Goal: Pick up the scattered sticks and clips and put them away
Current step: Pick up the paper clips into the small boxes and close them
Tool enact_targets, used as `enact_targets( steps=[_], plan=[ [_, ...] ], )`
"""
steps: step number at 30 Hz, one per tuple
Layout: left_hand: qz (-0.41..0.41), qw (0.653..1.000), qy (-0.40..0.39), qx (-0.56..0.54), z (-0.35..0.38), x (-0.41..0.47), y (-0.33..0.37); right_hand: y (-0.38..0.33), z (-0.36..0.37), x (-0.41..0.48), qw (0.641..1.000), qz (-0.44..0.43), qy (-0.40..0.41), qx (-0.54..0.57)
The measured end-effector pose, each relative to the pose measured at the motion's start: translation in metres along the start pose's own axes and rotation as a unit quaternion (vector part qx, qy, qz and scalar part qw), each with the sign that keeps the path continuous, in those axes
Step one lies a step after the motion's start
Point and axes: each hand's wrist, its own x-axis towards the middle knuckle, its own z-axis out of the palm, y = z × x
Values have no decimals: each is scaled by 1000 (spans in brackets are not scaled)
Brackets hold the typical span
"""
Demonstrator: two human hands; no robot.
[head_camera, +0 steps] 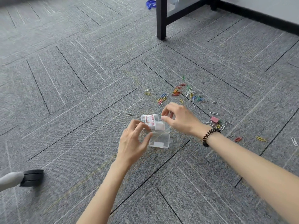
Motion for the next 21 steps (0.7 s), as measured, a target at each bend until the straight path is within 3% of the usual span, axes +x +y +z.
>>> enact_targets(
  steps=[9, 15, 21],
  plan=[
    [-40, 990, 60, 118, -2, 57, -20, -7, -2, 46, 950, -144, 61, -270],
    [-107, 977, 45, 177, 9, 76, -39, 5, 7, 87, 951, -113, -1, -289],
    [-146, 975, 52, 160, 12, 77, -41, 12, 25, 122, 970, -45, -22, -237]
  ],
)
